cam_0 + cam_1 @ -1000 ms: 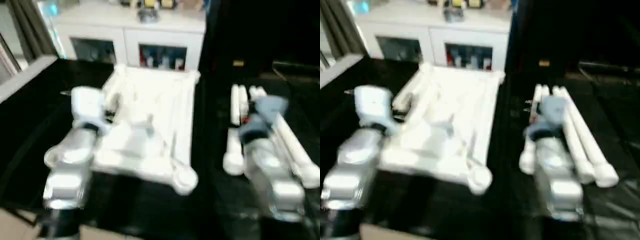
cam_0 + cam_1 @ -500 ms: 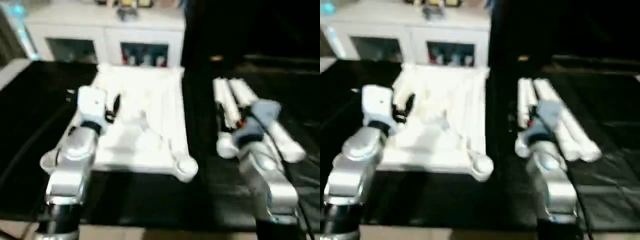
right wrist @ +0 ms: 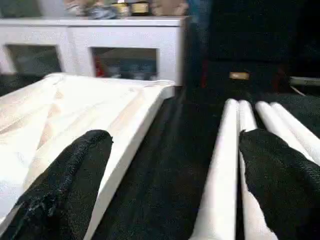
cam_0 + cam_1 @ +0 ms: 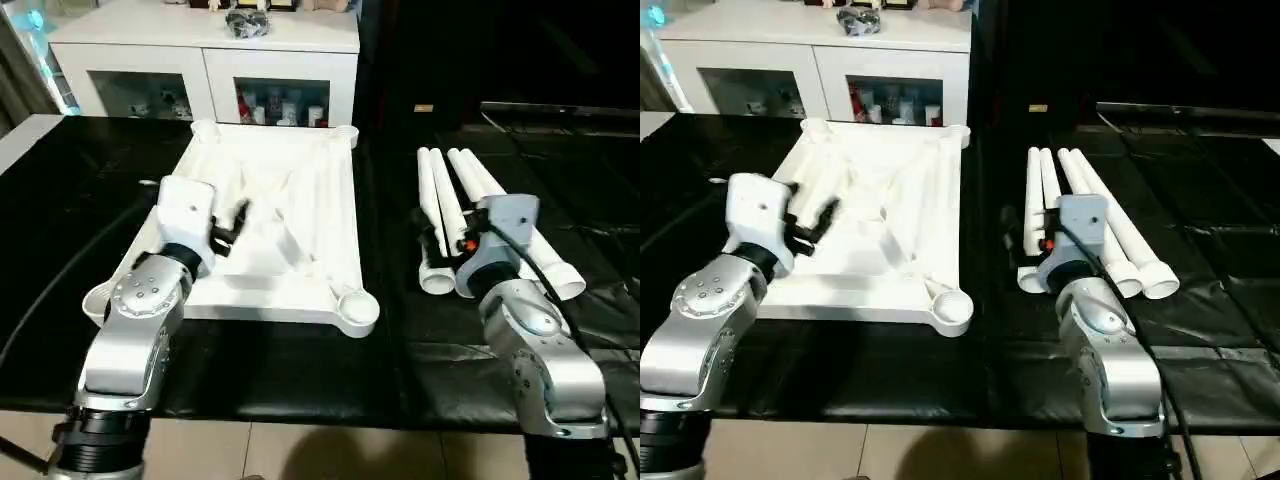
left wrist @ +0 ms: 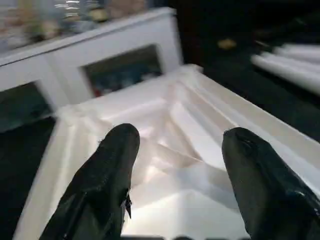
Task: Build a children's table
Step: Move to table, then move table base
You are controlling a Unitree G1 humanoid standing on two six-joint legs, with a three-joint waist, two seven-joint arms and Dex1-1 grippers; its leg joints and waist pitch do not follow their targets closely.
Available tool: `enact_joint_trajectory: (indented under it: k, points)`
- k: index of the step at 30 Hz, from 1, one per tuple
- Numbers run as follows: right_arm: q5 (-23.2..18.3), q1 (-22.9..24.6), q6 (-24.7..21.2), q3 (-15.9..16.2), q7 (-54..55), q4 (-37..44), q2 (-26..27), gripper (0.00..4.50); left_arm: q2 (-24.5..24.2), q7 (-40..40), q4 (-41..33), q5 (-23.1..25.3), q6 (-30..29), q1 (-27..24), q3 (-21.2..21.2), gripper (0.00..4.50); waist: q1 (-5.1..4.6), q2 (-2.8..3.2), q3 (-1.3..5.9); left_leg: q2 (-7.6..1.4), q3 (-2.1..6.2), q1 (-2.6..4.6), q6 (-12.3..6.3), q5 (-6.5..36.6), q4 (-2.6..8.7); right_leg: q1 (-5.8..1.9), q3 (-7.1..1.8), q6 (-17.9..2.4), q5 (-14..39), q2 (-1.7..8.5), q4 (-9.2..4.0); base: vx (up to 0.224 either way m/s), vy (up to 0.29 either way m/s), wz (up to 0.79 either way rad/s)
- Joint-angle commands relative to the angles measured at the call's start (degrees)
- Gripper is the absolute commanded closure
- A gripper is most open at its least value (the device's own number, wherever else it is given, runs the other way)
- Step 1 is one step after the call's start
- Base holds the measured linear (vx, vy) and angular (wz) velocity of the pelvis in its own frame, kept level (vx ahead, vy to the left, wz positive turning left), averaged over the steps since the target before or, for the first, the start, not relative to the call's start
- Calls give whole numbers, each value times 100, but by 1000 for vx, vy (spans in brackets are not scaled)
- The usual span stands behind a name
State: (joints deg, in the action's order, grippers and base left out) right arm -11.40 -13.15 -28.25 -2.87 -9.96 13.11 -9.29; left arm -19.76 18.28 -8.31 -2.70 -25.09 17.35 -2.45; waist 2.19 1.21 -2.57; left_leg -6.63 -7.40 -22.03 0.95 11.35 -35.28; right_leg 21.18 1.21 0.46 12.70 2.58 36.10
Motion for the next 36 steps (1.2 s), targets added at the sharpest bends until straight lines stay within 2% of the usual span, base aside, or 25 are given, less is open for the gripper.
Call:
enact_joint_trajectory:
  k: [1, 2, 3, 4, 5, 7, 8, 9, 10, 12, 13, 14, 16, 18, 21, 24, 26, 27, 29, 30, 31, 32, 34, 35, 36]
  points:
    - [-130, -61, -101, -7, -256, 171, -87, 9, -213, 459, -112, 117, 83, 10, -322, 143, 18, 31, 267, -537, 228, 84, 258, 1785, 558, -110, -301, -910, 1170, 577, -484, 0, 0, 0]
    - [-238, -54, -234, -5, -415, 207, -160, 9, -424, 767, -159, 153, 166, -31, -518, 143, 38, 38, 281, -533, 226, 77, 190, 1589, 548, -132, -295, -951, 917, 579, -470, 0, 0, 0]
    - [-238, -54, -234, -5, -415, 207, -160, 9, -424, 767, -159, 153, 166, -31, -518, 143, 42, 46, 289, -540, 227, 62, 167, 1478, 550, -146, -292, -976, 761, 582, -448, 0, 0, 0]
    - [-451, -48, -568, -11, -638, 282, -326, 9, -809, 1421, -285, 83, 258, -158, -797, 143, 45, 40, 303, -543, 220, 62, 121, 1237, 538, -163, -279, -1033, 387, 566, -422, 0, 0, 0]
    - [-603, -47, -726, -54, -697, 314, -346, 9, -904, 1624, -326, 11, 265, -209, -842, 143, 46, 55, 317, -552, 202, 54, 72, 996, 524, -179, -271, -1100, -9, 562, -367, 0, 0, 0]
    - [-740, -52, -809, -118, -757, 346, -366, 9, -1039, 1880, -353, -56, 266, -231, -887, 143, 39, 55, 323, -540, 165, 74, 44, 865, 498, -177, -259, -1209, -286, 556, -351, 0, 0, 0]
    - [-835, -53, -879, -148, -826, 372, -401, 9, -1154, 2151, -386, -188, 209, -246, -912, 143, 58, 53, 322, -533, 151, 85, -6, 821, 490, -185, -265, -1257, -299, 575, -365, 0, 0, 0]
    - [-666, -49, -880, -19, -962, 396, -649, 9, -1371, 2620, -442, -424, 9, -228, -1002, 143, 51, 47, 317, -537, 138, 77, -8, 844, 500, -182, -265, -1277, -233, 565, -360, 0, 0, 0]
    - [-648, -48, -881, -5, -974, 397, -674, 9, -1391, 2663, -447, -446, -12, -226, -1011, 143, 67, 42, 315, -538, 137, 96, 23, 853, 501, -178, -258, -1273, -151, 562, -360, 0, 0, 0]
    - [-390, -1, -748, 230, -1206, 428, -997, 9, -1561, 3003, -497, -604, -155, -198, -1116, 143, 65, 62, 280, -539, 113, 108, 93, 1034, 520, -147, -268, -1288, 134, 541, -381, 0, 0, 0]
    - [-390, -1, -748, 230, -1206, 428, -997, 9, -1561, 3003, -497, -604, -155, -198, -1116, 143, 76, 51, 273, -545, 102, 128, 145, 1205, 524, -141, -278, -1267, 392, 542, -403, 0, 0, 0]
    - [-212, 34, -603, 382, -1380, 447, -1202, 9, -1640, 3192, -498, -679, -225, -164, -1181, 143, 76, 52, 265, -546, 93, 133, 149, 1275, 524, -128, -292, -1273, 493, 557, -412, 0, 0, 0]
    - [-71, 112, -516, 639, -1788, 505, -1595, 9, -1831, 3553, -337, -644, -388, -24, -1439, 143, 110, 63, 250, -561, 88, 164, 212, 1527, 541, -109, -303, -1154, 917, 541, -450, 0, 0, 0]
    - [-19, 177, -395, 849, -2117, 548, -1870, 9, -1936, 3923, 9, -510, -394, 153, -1676, 143, 122, 78, 248, -563, 63, 162, 186, 1500, 533, -103, -322, -1117, 933, 551, -465, 0, 0, 0]
    - [9, 191, -327, 876, -2136, 554, -1894, 9, -1930, 3992, 101, -473, -360, 196, -1702, 143, 123, 71, 275, -582, 45, 139, 175, 1281, 521, -127, -318, -1192, 682, 565, -441, 0, 0, 0]
    - [-316, 167, -510, 1056, -2562, 646, -2057, 9, -1823, 4170, 966, -215, 79, 623, -1887, 143, 121, 80, 294, -579, 31, 146, 88, 1101, 495, -140, -305, -1296, 293, 540, -411, 0, 0, 0]
    - [-342, 162, -539, 1096, -2640, 662, -2086, 0, -1778, 4203, 1186, -168, 221, 721, -1910, 172, 128, 75, 296, -569, 27, 145, 40, 1111, 485, -158, -306, -1324, 320, 548, -422, 0, 0, 0]
    - [-346, 157, -546, 1158, -2752, 666, -2138, 0, -1687, 4174, 1592, -61, 516, 922, -1958, 180, 128, 78, 299, -591, 32, 139, 25, 1050, 487, -157, -304, -1361, 243, 559, -420, 0, 0, 0]
    - [-381, 154, -588, 1166, -2792, 667, -2151, 0, -1653, 4186, 1734, -61, 534, 1017, -1986, 192, 133, 76, 308, -596, 34, 141, 27, 1011, 483, -167, -299, -1404, 154, 567, -399, 0, 0, 0]
    - [-416, 157, -615, 1176, -2850, 674, -2175, 0, -1625, 4216, 1878, -53, 560, 1111, -2025, 217, 137, 74, 314, -609, 38, 141, 22, 983, 482, -171, -297, -1438, 80, 579, -386, 0, 0, 0]
    - [-435, 152, -647, 1184, -2890, 681, -2201, 0, -1592, 4281, 2007, -63, 612, 1192, -2053, 217, 139, 72, 307, -604, 34, 140, 7, 992, 484, -168, -298, -1453, 92, 580, -394, 0, 0, 0]
    - [-483, 170, -707, 1196, -2961, 730, -2247, 0, -1561, 4356, 2141, -55, 672, 1274, -2088, 228, 142, 95, 308, -601, 34, 145, 8, 1007, 477, -167, -299, -1464, 113, 581, -398, 0, 0, 0]
    - [-528, 207, -802, 1201, -3072, 806, -2306, 0, -1504, 4491, 2327, -47, 721, 1387, -2114, 237, 150, 76, 312, -613, 30, 142, -1, 974, 476, -184, -302, -1496, 71, 591, -390, 0, 0, 0]
    - [-550, 223, -852, 1199, -3106, 839, -2329, 0, -1484, 4539, 2381, -56, 702, 1425, -2118, 262, 144, 97, 313, -614, 31, 145, -7, 963, 475, -178, -299, -1516, 12, 589, -390, 0, 0, 0]
    - [-551, 223, -854, 1199, -3108, 841, -2330, 0, -1483, 4541, 2383, -56, 702, 1427, -2118, 262, 147, 89, 318, -617, 35, 144, -14, 943, 471, -185, -298, -1539, -39, 591, -380, 0, 0, 0]
